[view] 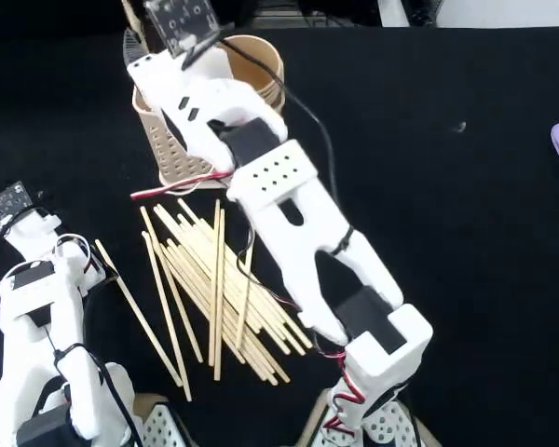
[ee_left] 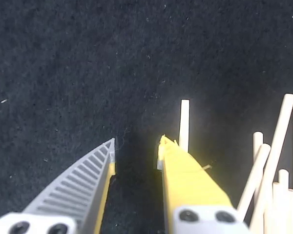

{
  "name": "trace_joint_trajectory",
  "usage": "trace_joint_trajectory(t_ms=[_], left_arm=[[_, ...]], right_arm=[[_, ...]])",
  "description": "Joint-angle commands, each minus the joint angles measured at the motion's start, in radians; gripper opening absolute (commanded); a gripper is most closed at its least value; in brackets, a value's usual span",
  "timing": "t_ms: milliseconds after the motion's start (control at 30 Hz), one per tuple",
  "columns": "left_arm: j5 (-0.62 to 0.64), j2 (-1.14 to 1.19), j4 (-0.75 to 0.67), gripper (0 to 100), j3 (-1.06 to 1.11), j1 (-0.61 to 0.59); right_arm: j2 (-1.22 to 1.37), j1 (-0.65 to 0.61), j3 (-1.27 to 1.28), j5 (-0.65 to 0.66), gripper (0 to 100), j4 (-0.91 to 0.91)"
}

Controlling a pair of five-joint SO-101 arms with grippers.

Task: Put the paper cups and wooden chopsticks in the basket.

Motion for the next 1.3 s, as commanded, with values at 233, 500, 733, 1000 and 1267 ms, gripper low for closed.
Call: trace_joint_trajectory(t_ms=[233,500,733,1000,1267], left_arm=[[-0.003,-0.028,-0.015,15,-0.012,0.008],[-0.003,-0.025,-0.015,15,-0.015,0.012],[-0.003,-0.029,-0.015,15,-0.010,0.008],[-0.003,-0.031,-0.015,15,-0.010,0.008],[-0.003,-0.031,-0.015,15,-0.015,0.007]], right_arm=[[-0.119,0.006,-0.403,-0.003,14.5,0.555],[-0.157,0.012,-0.371,0.009,14.5,1.165],[-0.193,0.012,0.064,0.133,14.7,1.178],[-0.263,-0.034,0.696,0.123,15.2,0.614],[-0.159,-0.078,0.814,-0.008,25.4,0.381]])
